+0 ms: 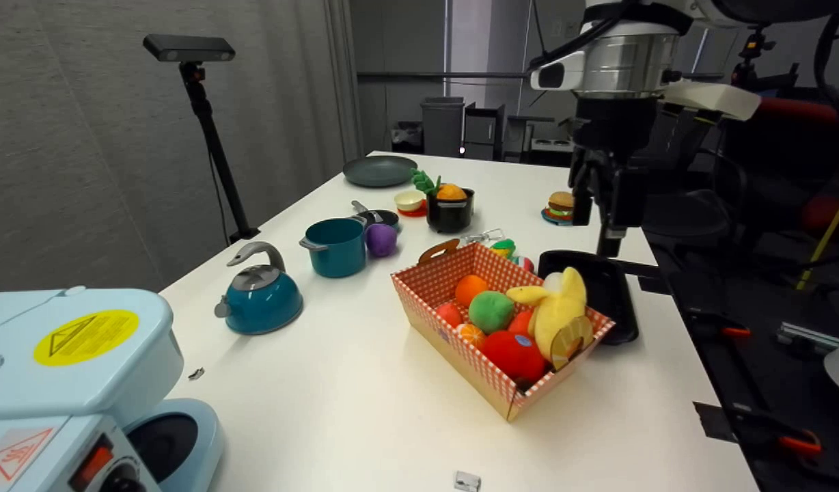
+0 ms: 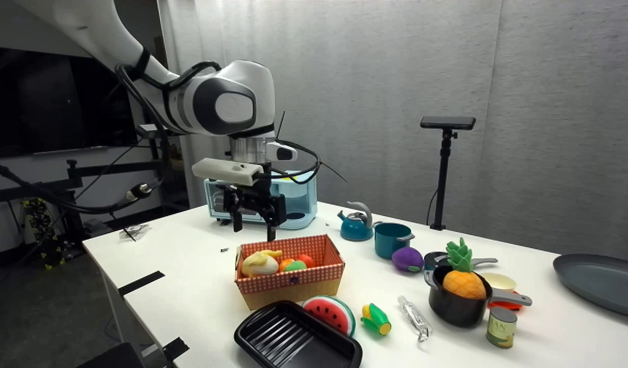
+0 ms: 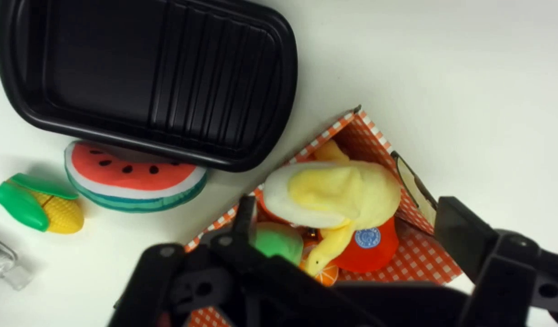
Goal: Put the banana plush on the tray then put the two plush toys back in the box
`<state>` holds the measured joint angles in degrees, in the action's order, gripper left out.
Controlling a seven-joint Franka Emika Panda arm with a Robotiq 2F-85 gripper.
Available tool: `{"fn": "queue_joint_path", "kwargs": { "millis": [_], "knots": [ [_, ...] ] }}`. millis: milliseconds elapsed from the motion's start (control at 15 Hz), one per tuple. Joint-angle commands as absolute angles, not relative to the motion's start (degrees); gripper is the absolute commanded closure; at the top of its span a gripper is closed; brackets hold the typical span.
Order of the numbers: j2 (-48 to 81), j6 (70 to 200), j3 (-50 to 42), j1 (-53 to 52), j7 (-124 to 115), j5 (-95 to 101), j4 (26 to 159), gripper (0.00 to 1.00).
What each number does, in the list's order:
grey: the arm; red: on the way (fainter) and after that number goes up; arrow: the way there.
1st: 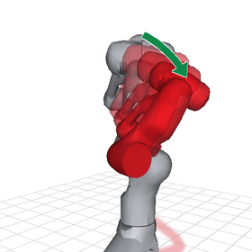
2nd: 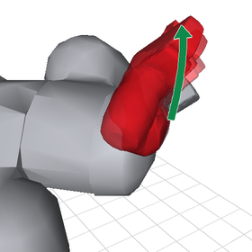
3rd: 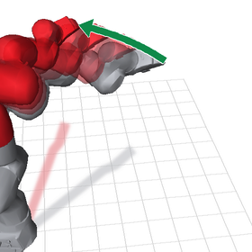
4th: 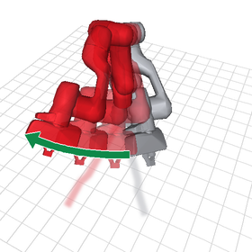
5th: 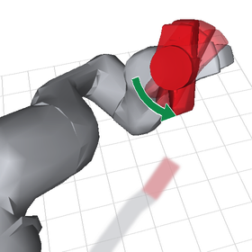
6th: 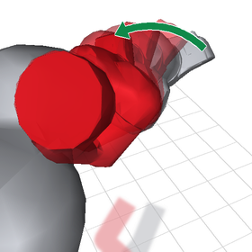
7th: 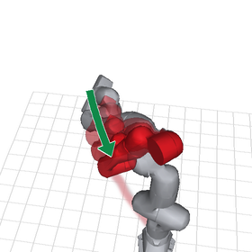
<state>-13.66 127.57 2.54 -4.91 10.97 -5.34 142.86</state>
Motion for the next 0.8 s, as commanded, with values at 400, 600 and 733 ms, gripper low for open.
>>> {"fn": "queue_joint_path", "kwargs": {
  "millis": [400, 600, 733],
  "knots": [
    [-19.2, 125.5, 1.5, -5.1, 10.9, -5.2, 147.1, 0.00],
    [-19.2, 125.5, 1.5, -5.1, 10.9, -5.2, 147.1, 0.00],
    [-19.2, 125.5, 1.5, -5.1, 10.9, -5.2, 147.1, 0.00]
  ]
}}
